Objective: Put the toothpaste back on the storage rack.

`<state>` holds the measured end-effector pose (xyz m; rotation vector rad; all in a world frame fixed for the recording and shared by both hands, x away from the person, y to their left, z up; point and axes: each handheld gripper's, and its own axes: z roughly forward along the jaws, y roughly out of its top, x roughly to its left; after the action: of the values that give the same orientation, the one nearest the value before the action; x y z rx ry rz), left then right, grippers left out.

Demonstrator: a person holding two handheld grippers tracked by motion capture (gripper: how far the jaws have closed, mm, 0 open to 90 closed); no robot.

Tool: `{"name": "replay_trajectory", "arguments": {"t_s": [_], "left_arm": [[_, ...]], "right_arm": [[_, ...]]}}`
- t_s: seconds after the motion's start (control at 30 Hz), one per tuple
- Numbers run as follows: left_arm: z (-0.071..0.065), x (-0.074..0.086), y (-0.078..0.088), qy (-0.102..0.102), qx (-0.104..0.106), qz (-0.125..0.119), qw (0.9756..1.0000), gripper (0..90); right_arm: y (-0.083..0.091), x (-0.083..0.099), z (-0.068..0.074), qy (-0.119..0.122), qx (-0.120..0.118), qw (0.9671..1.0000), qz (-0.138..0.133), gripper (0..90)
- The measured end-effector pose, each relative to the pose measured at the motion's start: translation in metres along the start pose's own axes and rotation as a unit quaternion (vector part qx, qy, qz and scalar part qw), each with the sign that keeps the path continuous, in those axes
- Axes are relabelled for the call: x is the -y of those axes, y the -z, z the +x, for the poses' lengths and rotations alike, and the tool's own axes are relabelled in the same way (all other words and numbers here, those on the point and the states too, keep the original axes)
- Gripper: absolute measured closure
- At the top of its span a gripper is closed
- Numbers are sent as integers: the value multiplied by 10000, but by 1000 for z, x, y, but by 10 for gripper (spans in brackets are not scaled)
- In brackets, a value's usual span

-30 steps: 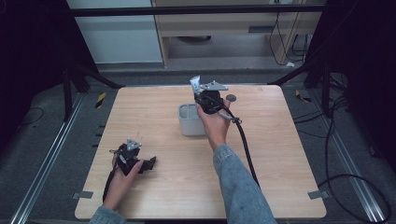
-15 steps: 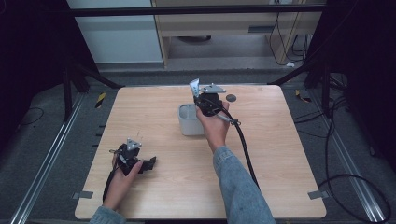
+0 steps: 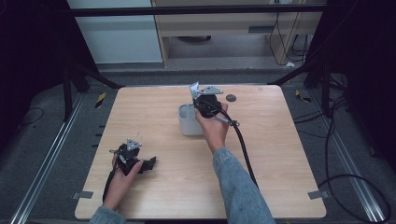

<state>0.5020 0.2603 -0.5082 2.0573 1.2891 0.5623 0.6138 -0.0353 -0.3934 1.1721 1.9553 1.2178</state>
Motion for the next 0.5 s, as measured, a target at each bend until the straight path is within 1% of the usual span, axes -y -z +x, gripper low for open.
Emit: {"name": "replay_trajectory", "arguments": {"t_s": [0.5], "left_arm": [[0, 0, 0, 1, 1, 0, 10000, 0]], "right_arm": [[-2, 2, 4, 66, -2, 9999, 130, 788]]}}
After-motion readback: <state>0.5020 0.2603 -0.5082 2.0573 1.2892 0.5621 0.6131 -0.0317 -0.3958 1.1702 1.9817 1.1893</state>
